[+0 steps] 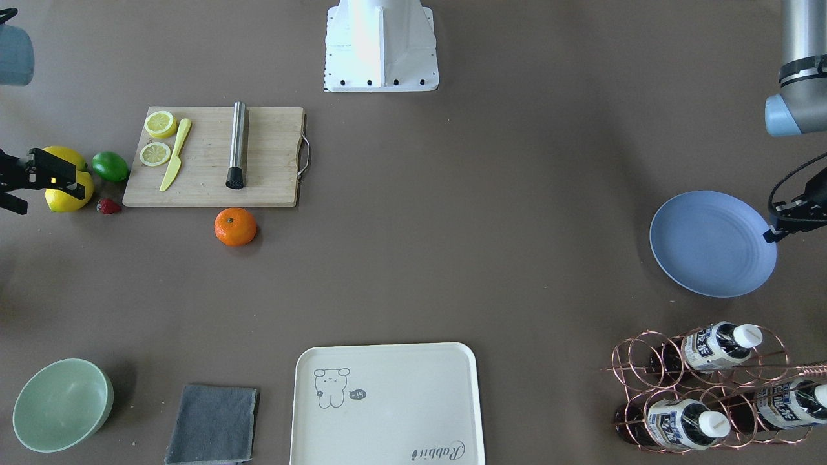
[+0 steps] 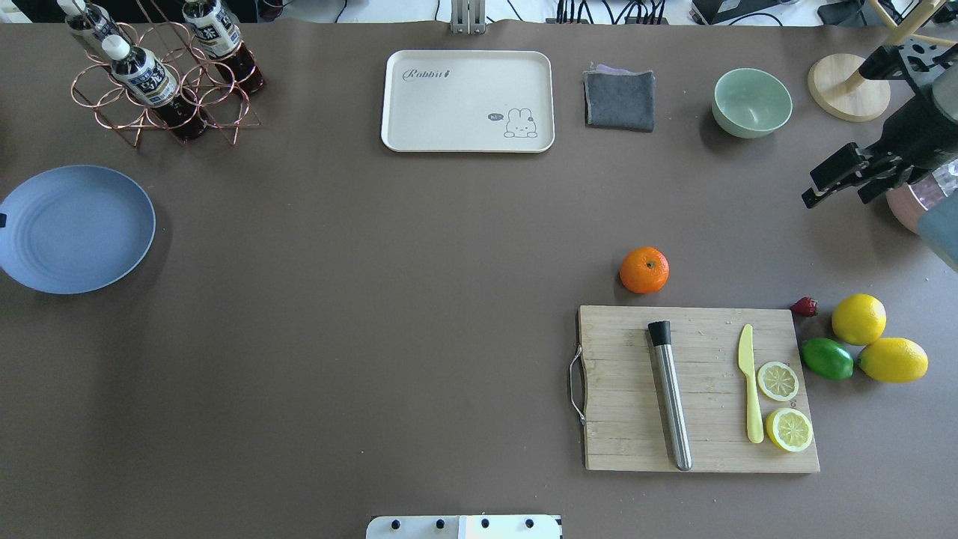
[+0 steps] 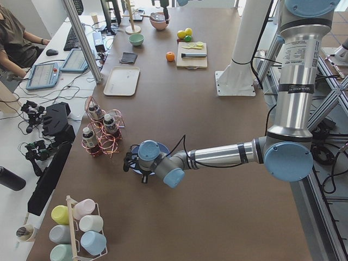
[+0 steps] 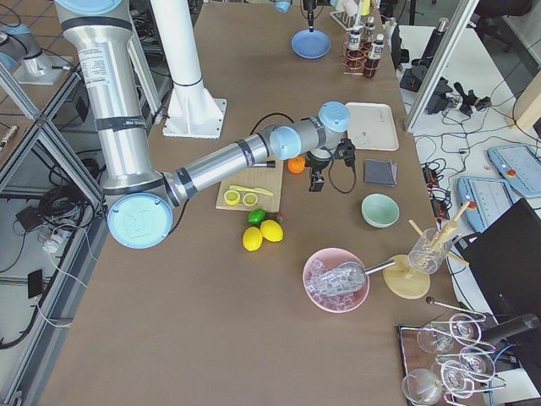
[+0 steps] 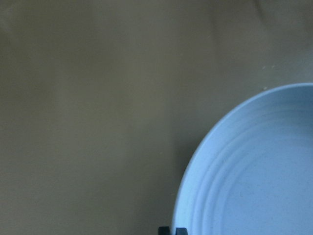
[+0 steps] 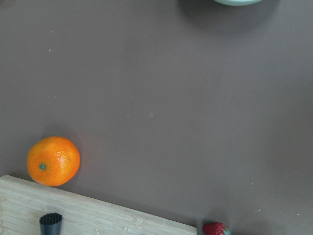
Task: Pick orange to plate
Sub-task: 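Lower the right gripper to the mandarin while the left gripper pushes the plate inward, then close the right gripper on the mandarin while the left gripper holds the plate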
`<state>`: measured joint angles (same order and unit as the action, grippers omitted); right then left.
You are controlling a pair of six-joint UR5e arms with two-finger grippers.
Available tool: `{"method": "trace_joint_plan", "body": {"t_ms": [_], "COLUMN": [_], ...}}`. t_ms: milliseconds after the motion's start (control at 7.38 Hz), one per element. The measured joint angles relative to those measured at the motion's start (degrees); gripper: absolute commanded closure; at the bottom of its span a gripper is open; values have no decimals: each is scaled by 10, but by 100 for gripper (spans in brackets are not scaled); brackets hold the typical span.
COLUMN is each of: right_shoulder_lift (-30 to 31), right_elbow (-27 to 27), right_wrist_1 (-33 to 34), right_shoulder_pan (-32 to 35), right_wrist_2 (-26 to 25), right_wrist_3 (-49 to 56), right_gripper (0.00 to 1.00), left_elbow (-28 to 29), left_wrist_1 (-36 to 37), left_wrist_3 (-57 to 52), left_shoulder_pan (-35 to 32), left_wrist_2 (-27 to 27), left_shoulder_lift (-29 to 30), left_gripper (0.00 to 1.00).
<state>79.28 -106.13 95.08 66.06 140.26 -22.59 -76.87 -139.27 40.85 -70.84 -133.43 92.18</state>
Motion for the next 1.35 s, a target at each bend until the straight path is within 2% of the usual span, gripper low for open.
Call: {"method": "trace_joint_plan", "body": {"t_ms": [271, 542, 677, 1083, 1354], "right_shoulder_lift": [-9, -20, -30, -45, -46], "right_elbow": [-22, -38, -38, -15, -4], "right_wrist_1": [-1, -1, -13, -117, -135], "right_shoulder_pan": [-38, -78, -105, -194, -231], "right_wrist_2": [-24, -60, -83, -160, -194], "right_wrist_3": [-48, -81, -110, -227, -248], "right_gripper": [0, 0, 0, 0, 0], "left_elbow": [-116, -235, -264, -270, -250], "left_wrist_1": [27, 103, 126, 194, 221], "left_wrist_3": [152, 260, 307, 424, 480], "left_shoulder_pan": [61, 153, 199, 345, 404], "left_wrist_2": [13, 74, 105, 216, 258], "left_shoulder_lift": [-7, -4, 11, 122, 193], "left_gripper": [100, 100, 100, 100, 100]}}
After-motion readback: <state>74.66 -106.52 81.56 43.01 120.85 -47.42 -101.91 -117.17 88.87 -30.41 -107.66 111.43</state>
